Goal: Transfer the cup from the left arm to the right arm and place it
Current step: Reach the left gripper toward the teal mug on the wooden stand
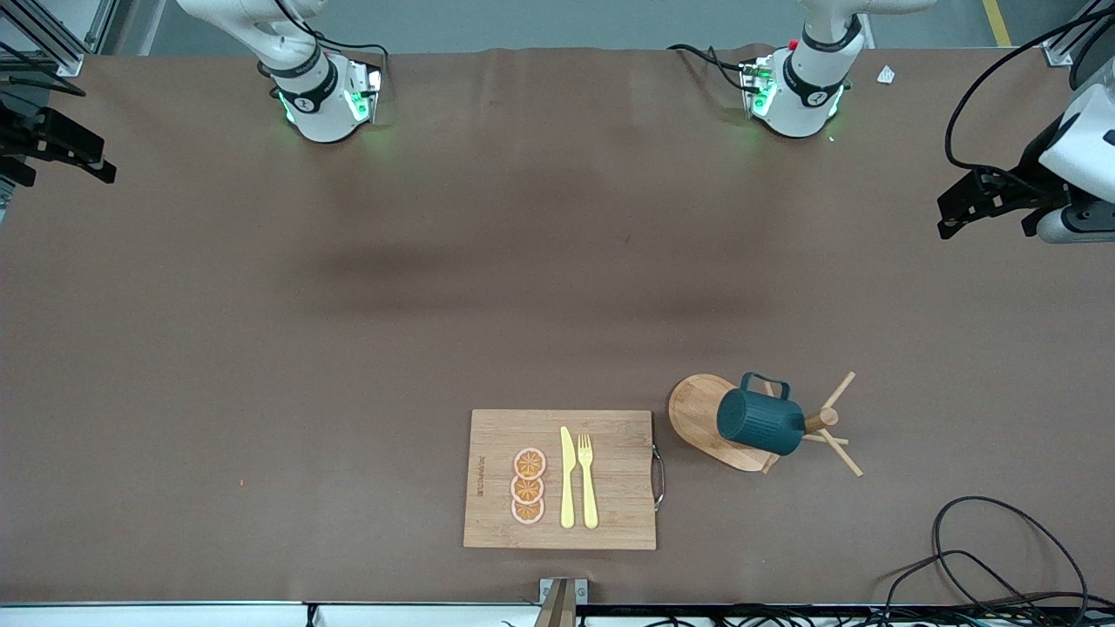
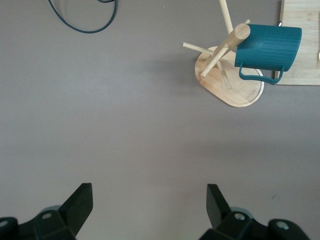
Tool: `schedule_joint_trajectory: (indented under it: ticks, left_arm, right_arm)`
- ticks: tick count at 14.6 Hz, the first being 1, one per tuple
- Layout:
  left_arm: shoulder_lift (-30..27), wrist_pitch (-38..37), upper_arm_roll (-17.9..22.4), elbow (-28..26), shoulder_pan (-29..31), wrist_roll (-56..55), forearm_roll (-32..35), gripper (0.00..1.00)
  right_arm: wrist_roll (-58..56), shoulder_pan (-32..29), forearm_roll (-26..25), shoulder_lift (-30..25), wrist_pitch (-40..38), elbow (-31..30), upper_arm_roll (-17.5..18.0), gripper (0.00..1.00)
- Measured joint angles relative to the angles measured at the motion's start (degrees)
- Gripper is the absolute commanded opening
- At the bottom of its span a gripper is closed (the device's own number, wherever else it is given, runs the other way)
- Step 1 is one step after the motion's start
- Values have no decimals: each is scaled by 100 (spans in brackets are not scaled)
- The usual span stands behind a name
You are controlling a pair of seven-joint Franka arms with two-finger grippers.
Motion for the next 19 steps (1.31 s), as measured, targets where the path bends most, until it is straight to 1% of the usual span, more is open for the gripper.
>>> schedule_joint_trajectory:
  ticks: [6,9,11,13,16,19]
  left_arm:
    - [31,-25,17,0,24,21,0,100]
    - [113,-57,16,-1,14,261,-48,100]
    - [237,-117,18,-4,22,78,-308,100]
    - [379,-128,26,-3,19,-921,-655,100]
    - [583,-105,-47,72,-94,-3023,-880,100]
    - [1165,71,-158,630,-298,-5189,-1345,100]
  right_arm:
    - [-15,0,5,0,-6,0,0,100]
    - [-40,0,5,0,-7,0,-1,100]
    - [-47,0,5,0,-8,0,-2,100]
    - [-52,0,5,0,-8,0,-3,100]
    - [-61,0,4,0,-9,0,-3,100]
    - [-68,0,3,0,-9,-1,-4,100]
